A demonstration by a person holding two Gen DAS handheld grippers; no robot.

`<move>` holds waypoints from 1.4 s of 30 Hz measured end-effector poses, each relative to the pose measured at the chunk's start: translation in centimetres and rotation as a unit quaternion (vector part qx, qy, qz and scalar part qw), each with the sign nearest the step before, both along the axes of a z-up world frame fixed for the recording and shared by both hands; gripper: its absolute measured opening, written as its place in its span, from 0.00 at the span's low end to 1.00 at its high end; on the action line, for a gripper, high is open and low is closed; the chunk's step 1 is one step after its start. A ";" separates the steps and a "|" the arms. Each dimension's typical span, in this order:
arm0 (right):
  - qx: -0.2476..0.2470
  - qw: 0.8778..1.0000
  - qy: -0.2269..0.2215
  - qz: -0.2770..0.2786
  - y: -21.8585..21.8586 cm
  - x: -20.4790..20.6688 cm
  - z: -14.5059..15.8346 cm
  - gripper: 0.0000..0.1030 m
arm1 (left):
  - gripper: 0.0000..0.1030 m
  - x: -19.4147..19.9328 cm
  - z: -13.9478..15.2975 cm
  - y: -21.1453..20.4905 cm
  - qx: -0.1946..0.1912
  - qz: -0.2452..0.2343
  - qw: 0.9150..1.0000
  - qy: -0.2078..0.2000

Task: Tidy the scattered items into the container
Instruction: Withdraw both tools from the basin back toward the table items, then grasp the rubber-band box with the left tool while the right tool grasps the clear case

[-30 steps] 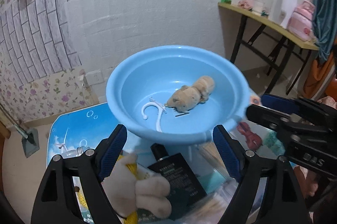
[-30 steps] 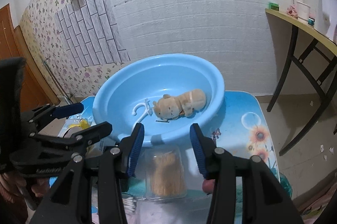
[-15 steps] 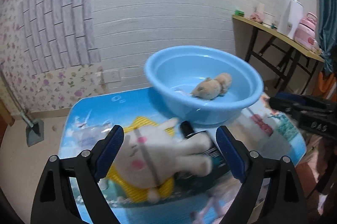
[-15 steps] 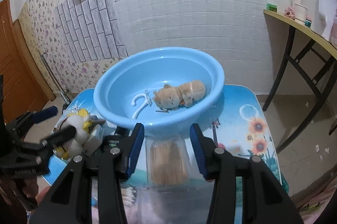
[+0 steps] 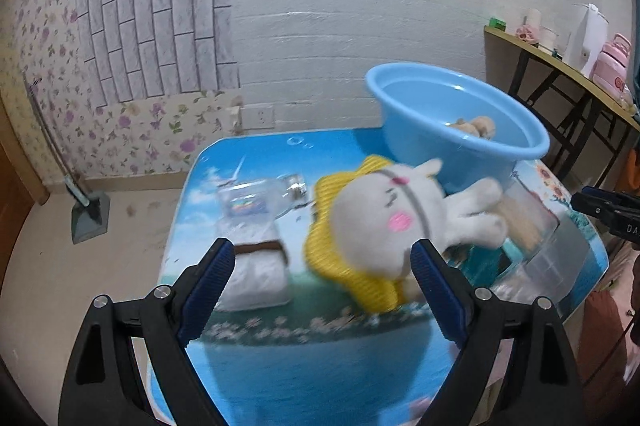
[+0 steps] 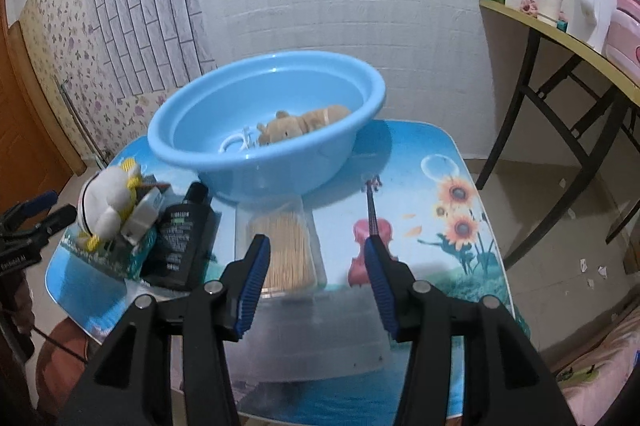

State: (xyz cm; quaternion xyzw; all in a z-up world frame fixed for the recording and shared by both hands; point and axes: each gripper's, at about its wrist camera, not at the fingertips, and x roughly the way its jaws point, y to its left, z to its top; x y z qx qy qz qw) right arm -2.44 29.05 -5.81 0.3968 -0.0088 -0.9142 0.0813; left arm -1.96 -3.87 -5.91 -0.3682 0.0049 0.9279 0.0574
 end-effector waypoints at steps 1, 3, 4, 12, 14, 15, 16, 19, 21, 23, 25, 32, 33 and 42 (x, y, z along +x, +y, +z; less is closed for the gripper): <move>0.002 1.000 -0.002 0.001 0.0 0.1 -0.2 0.48 | 0.87 0.2 -0.1 -0.5 -0.001 0.003 1.000 -0.001; 0.003 1.000 -0.007 0.002 -0.2 0.3 -0.4 0.48 | 0.87 0.7 -0.4 -1.6 -0.005 0.013 1.000 -0.004; 0.004 1.000 -0.010 0.003 -0.2 0.5 -0.6 0.49 | 0.87 1.0 -0.6 -2.0 -0.007 0.018 1.000 -0.006; -0.004 0.999 -0.043 -0.010 0.9 1.7 -2.0 0.57 | 0.87 1.6 -2.1 -5.5 -0.004 0.059 0.998 -0.031; -0.009 0.999 -0.047 -0.014 1.2 2.1 -2.5 0.75 | 0.87 1.4 -2.5 -5.6 -0.003 0.061 0.998 -0.034; -0.010 0.999 -0.048 -0.016 1.5 2.3 -2.7 0.79 | 0.87 1.3 -2.6 -5.5 0.000 0.060 0.998 -0.035; -0.010 0.999 -0.050 -0.019 1.7 2.5 -2.9 0.80 | 0.87 1.2 -2.7 -5.5 0.002 0.058 0.998 -0.036; -0.012 0.998 -0.058 -0.030 2.5 3.1 -3.3 0.80 | 0.87 0.9 -3.1 -5.1 0.001 0.052 0.998 -0.038; -0.020 0.997 -0.062 -0.034 2.8 3.3 -3.5 0.80 | 0.87 0.7 -3.5 -5.1 0.002 0.057 0.997 -0.042; -0.033 0.997 -0.060 -0.032 2.8 3.6 -3.4 0.84 | 0.87 0.4 -4.1 -5.2 0.011 0.064 0.996 -0.054; -0.039 0.997 -0.061 -0.017 2.3 3.8 -3.3 0.97 | 0.87 0.0 -4.4 -5.2 0.015 0.071 0.996 -0.057; 0.007 0.998 -0.063 -0.001 -0.4 4.4 -3.6 1.00 | 0.87 -2.2 -4.8 -4.5 -0.025 0.077 0.995 -0.054; 0.010 0.998 -0.064 -0.003 -0.6 4.5 -3.7 1.00 | 0.87 -2.5 -4.9 -4.5 -0.025 0.075 0.995 -0.055; 0.039 0.998 -0.053 -0.001 -3.5 4.5 -4.0 1.00 | 0.55 -3.3 -5.6 -3.9 -0.023 0.045 0.997 -0.064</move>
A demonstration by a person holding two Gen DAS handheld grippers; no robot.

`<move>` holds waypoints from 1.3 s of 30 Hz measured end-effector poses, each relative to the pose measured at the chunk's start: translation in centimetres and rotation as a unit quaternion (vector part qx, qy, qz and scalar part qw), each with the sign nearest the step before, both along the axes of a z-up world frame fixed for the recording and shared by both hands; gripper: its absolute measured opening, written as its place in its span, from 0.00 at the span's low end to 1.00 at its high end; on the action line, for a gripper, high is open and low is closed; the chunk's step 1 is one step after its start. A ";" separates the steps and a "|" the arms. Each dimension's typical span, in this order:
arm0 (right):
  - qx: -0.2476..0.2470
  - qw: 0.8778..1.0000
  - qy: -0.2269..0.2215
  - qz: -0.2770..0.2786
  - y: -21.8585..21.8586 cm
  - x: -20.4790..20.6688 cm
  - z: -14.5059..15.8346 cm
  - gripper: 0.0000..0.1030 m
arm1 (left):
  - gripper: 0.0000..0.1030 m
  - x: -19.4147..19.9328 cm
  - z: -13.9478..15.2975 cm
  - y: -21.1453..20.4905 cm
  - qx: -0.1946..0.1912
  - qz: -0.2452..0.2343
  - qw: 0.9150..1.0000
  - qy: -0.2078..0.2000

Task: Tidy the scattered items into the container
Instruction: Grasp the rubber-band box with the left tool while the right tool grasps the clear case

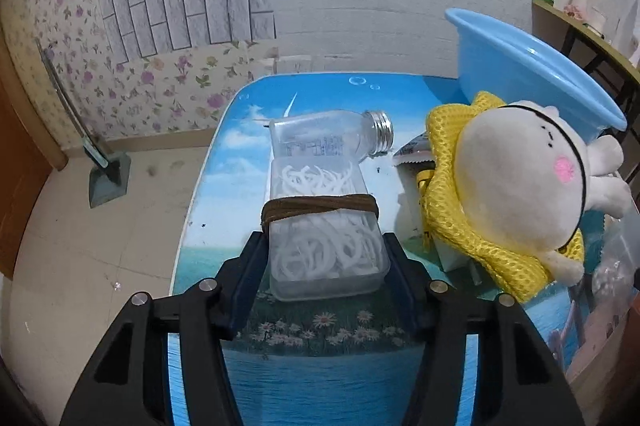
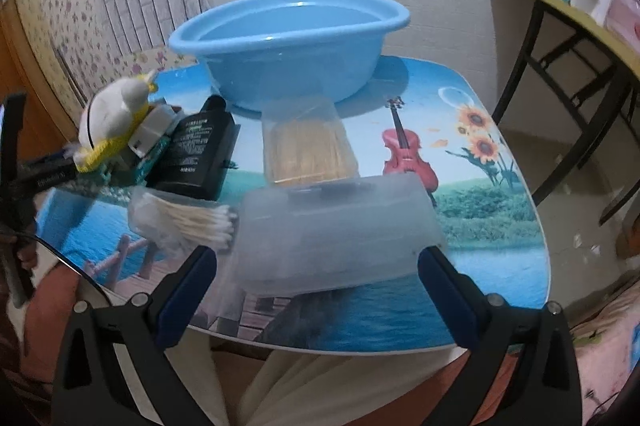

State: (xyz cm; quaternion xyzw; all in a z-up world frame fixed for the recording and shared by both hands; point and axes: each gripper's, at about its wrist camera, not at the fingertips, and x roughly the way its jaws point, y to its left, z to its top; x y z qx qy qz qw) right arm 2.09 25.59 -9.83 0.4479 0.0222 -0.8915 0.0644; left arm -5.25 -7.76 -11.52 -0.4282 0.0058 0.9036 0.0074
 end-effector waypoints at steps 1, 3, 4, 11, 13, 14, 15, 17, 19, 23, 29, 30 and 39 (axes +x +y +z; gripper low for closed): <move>0.005 1.000 0.002 -0.002 0.0 0.0 -0.1 1.00 | 0.55 0.2 0.0 0.0 0.000 -0.001 1.000 0.001; 0.012 1.000 0.005 -0.009 0.1 0.0 -0.3 1.00 | 0.55 0.6 0.2 -0.2 0.003 0.002 1.000 0.002; 0.015 1.000 0.004 -0.013 0.3 -0.1 -0.5 1.00 | 0.55 0.9 0.3 -0.3 0.004 0.004 1.000 0.002; 0.007 1.000 -0.004 -0.023 1.8 0.1 -1.2 1.00 | 0.55 3.0 0.7 -0.1 0.010 0.007 1.000 0.001; 0.005 0.999 -0.005 -0.031 2.6 0.1 -1.3 1.00 | 0.55 3.8 0.8 0.3 0.007 0.001 1.000 0.001; 0.006 0.999 -0.005 -0.037 3.0 0.2 -1.3 1.00 | 0.55 4.1 0.9 0.5 0.006 -0.001 1.000 0.001; 0.008 0.999 -0.005 -0.044 3.6 0.2 -1.3 1.00 | 0.55 4.4 0.9 0.7 0.005 -0.004 1.000 0.000; 0.008 0.998 -0.004 -0.057 4.7 0.3 -1.3 1.00 | 0.55 4.8 1.0 0.9 0.004 -0.006 1.000 -0.001; 0.006 0.997 -0.003 -0.079 6.2 0.4 -1.3 1.00 | 0.55 5.1 1.0 1.0 0.004 -0.008 1.000 -0.003; -0.004 0.993 -0.010 -0.119 9.1 0.5 -1.7 1.00 | 0.55 5.2 0.9 1.4 0.002 -0.012 1.000 -0.011; -0.049 0.988 0.003 -0.147 11.4 0.6 -0.8 1.00 | 0.55 5.4 0.6 2.2 -0.001 -0.017 1.000 -0.015; -0.050 0.989 0.007 -0.137 10.9 0.4 -0.6 1.00 | 0.55 5.4 0.6 2.3 -0.003 -0.017 1.000 -0.015; -0.036 0.997 0.010 -0.073 6.3 -1.4 -0.8 1.00 | 0.57 5.3 0.5 2.4 -0.006 -0.018 1.000 -0.021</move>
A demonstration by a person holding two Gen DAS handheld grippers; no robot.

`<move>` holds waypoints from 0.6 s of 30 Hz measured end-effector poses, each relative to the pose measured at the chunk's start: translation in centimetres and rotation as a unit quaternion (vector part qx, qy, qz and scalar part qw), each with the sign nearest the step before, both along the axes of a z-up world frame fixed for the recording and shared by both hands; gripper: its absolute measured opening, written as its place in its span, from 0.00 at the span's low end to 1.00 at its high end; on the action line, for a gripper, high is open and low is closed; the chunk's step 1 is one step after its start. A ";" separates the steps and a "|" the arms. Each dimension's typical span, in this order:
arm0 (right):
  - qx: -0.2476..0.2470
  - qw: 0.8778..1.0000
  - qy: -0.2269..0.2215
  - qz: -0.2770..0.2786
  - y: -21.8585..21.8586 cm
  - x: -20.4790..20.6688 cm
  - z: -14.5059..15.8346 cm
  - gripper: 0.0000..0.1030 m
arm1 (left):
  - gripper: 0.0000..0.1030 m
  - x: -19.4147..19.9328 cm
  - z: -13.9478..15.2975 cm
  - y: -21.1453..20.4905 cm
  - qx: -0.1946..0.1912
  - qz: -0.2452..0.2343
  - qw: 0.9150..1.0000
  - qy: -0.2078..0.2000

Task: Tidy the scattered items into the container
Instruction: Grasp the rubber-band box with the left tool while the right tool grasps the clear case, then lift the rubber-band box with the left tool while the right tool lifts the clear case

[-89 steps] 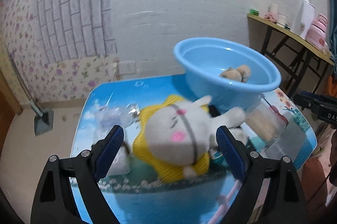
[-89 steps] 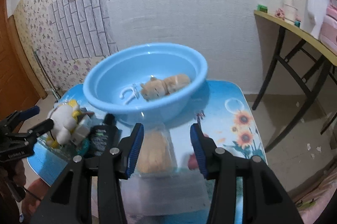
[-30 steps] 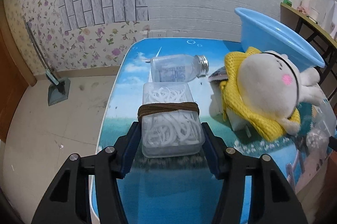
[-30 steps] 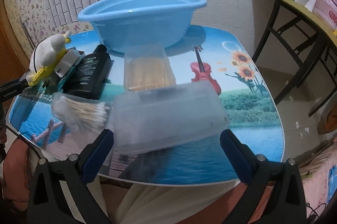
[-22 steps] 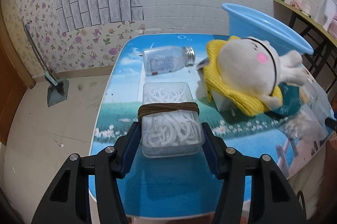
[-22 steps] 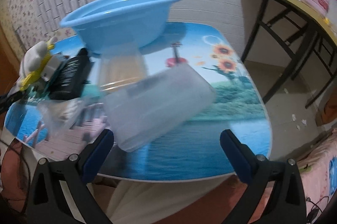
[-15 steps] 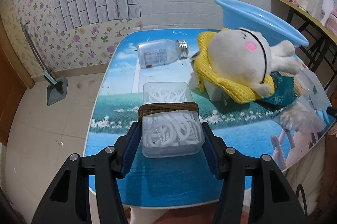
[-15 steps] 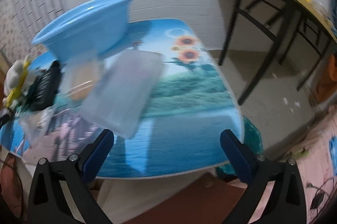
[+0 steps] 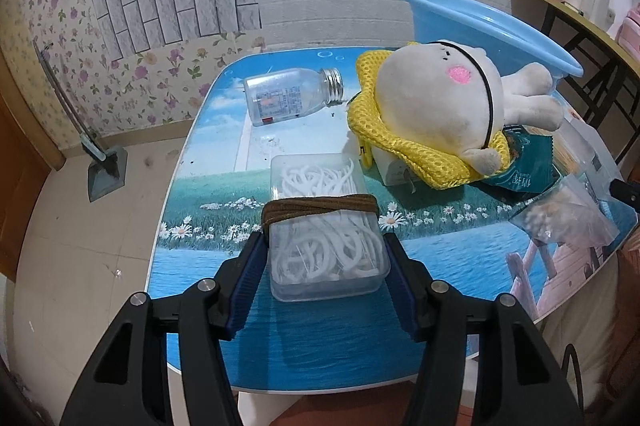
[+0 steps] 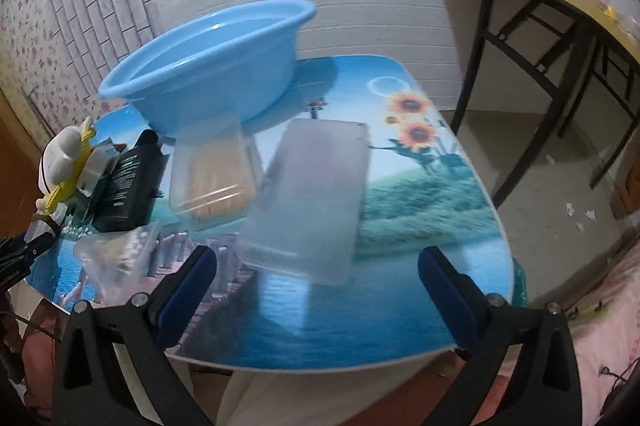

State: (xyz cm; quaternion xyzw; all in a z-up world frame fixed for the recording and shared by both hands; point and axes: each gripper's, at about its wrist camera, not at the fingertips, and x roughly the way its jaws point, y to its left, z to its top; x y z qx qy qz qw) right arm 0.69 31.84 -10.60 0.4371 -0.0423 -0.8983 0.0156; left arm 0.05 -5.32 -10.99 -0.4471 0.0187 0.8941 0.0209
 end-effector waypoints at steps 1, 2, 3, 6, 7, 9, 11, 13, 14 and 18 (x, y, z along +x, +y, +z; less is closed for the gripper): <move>0.004 1.000 -0.001 -0.001 -0.2 -0.1 -0.1 1.00 | 0.57 0.0 0.0 0.0 -0.001 0.000 1.000 0.000; 0.007 1.000 -0.004 -0.003 -0.3 -0.3 -0.2 1.00 | 0.58 -0.1 -0.1 0.0 -0.002 0.002 1.000 0.000; 0.010 1.000 -0.008 -0.006 -0.4 -0.6 -0.4 1.00 | 0.59 -0.1 -0.1 0.1 -0.002 0.003 1.000 0.001; 0.018 1.000 -0.014 -0.010 -0.4 -1.0 -0.8 0.79 | 0.59 -0.3 -0.3 0.1 -0.006 0.006 1.000 -0.002; 0.016 1.000 -0.016 -0.006 -0.3 -1.0 -0.8 0.59 | 0.59 -0.3 -0.4 0.1 -0.006 0.006 1.000 -0.002; 0.011 1.000 -0.020 -0.002 0.0 -1.1 -0.9 0.60 | 0.59 -0.3 -0.4 0.0 -0.004 0.007 1.000 -0.003; 0.005 1.000 -0.022 0.000 0.4 -0.8 -0.8 0.59 | 0.59 -0.4 -0.5 0.0 -0.004 0.008 1.000 -0.005; 0.005 1.000 -0.022 0.003 0.7 -0.5 -0.7 0.59 | 0.59 -0.4 -0.7 -0.1 -0.004 0.008 1.000 -0.008; 0.006 1.000 -0.022 0.006 0.8 -0.4 -0.7 0.59 | 0.60 -0.3 -0.8 0.0 -0.004 0.007 1.000 -0.009; 0.007 0.999 -0.027 0.025 1.0 0.9 -0.7 0.59 | 0.65 -0.4 -0.9 -0.3 0.000 0.011 1.000 -0.007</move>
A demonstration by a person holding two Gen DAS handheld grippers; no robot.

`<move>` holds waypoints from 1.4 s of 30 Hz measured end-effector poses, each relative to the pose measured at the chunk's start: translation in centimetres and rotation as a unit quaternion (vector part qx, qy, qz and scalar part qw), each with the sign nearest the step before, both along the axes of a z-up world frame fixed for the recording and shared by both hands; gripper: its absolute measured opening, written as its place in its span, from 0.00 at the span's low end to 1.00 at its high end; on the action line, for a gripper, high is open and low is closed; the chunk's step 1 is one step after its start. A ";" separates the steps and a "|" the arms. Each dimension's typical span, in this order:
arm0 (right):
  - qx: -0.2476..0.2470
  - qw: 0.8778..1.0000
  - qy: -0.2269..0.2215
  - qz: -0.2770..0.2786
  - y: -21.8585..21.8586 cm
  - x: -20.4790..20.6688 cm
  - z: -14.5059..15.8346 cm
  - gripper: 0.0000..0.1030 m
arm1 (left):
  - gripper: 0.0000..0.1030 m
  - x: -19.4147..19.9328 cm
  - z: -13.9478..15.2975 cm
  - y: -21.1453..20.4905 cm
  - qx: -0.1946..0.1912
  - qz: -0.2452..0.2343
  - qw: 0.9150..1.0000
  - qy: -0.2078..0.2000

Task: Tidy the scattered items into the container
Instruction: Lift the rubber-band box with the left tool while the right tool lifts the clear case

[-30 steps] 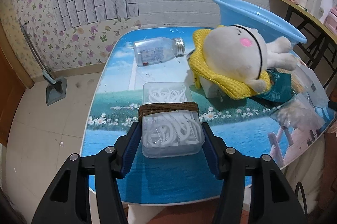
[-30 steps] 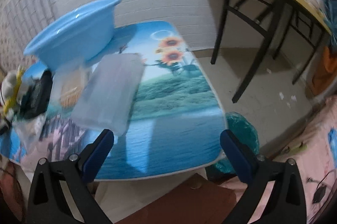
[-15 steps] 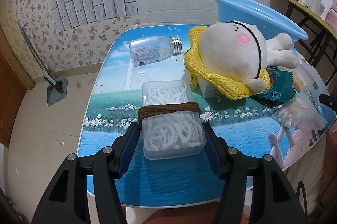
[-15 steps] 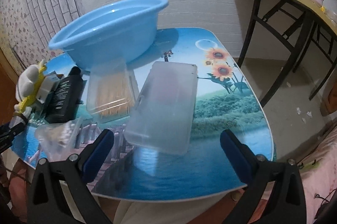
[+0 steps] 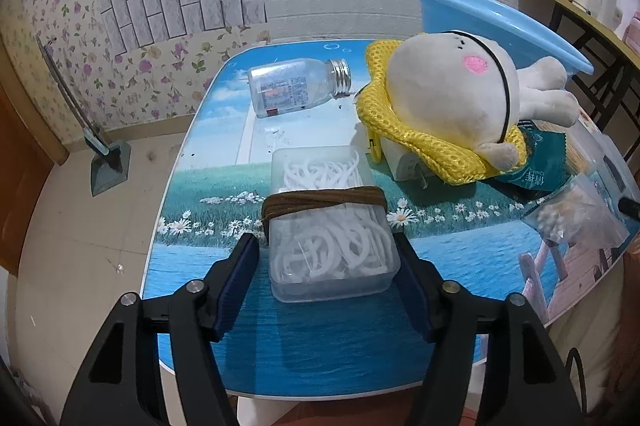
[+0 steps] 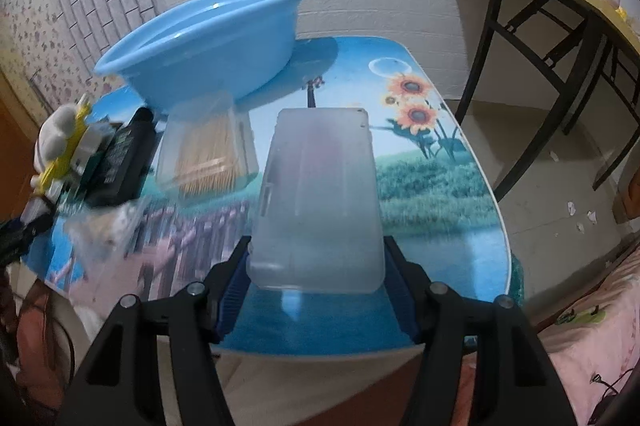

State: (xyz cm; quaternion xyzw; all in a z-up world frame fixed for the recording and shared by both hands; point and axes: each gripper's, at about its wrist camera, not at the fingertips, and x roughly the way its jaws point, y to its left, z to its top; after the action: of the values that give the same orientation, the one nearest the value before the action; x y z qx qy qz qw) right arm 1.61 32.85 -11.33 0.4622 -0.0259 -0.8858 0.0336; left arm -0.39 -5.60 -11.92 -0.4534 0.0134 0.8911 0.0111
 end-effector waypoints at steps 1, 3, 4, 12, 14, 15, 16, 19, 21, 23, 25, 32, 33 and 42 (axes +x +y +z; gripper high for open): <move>0.008 1.000 0.001 0.008 -0.2 0.4 0.0 0.59 | 0.65 -0.1 -0.1 -0.1 0.002 0.001 1.000 0.000; 0.009 1.000 0.001 0.019 -0.4 0.7 0.0 0.60 | 0.66 -0.2 -0.2 -0.1 0.008 0.001 1.000 0.001; 0.009 1.000 0.001 0.022 -0.5 0.6 0.0 0.60 | 0.67 -0.3 -0.2 -0.1 0.010 0.001 1.000 0.002; 0.026 0.999 0.010 0.032 -1.8 -0.8 -0.6 0.62 | 0.91 -0.8 -0.9 0.4 0.013 -0.007 1.000 0.016; 0.023 0.999 0.015 0.026 -1.8 -1.1 -0.7 0.67 | 0.97 -0.8 -1.1 0.6 0.013 -0.012 1.000 0.017; 0.008 0.999 0.018 0.028 -1.8 -1.2 -0.7 0.76 | 1.00 -0.8 -1.2 0.7 0.014 -0.016 1.000 0.017; -0.002 0.999 0.019 0.030 -1.7 -1.2 -0.8 0.85 | 1.00 -0.8 -1.2 0.8 0.014 -0.017 1.000 0.020; -0.009 0.999 0.020 0.034 -1.9 -1.2 -1.1 1.00 | 1.00 -0.4 -1.2 0.8 0.016 -0.017 0.999 0.028; -0.002 0.999 0.024 0.032 -2.1 -1.2 -1.2 1.00 | 1.00 -0.3 -1.2 0.8 0.016 -0.020 0.999 0.030; 0.011 0.999 0.027 0.025 -2.2 -1.2 -1.3 1.00 | 1.00 -0.4 -1.1 0.9 0.017 -0.020 0.999 0.029; 0.032 0.999 0.028 0.016 -2.3 -1.4 -1.5 1.00 | 1.00 -0.4 -1.1 0.8 0.017 -0.018 0.999 0.029; 0.033 0.999 0.027 -0.014 -1.2 -1.4 -1.5 1.00 | 1.00 -0.2 -1.2 1.1 0.016 -0.015 0.999 0.032; 0.034 0.999 0.029 -0.018 -1.1 -1.3 -1.5 1.00 | 1.00 -0.1 -1.3 1.0 0.016 -0.013 0.999 0.034; 0.015 0.998 0.060 -0.015 -0.7 -0.8 -0.7 0.72 | 0.57 0.4 -0.9 1.2 0.017 -0.016 0.998 0.055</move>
State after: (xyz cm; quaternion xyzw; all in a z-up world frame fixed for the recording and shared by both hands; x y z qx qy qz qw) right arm 0.83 32.16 -12.00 0.4085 -0.0173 -0.9125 0.0147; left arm -0.01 -4.35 -12.81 -0.4034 0.0061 0.9144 0.0327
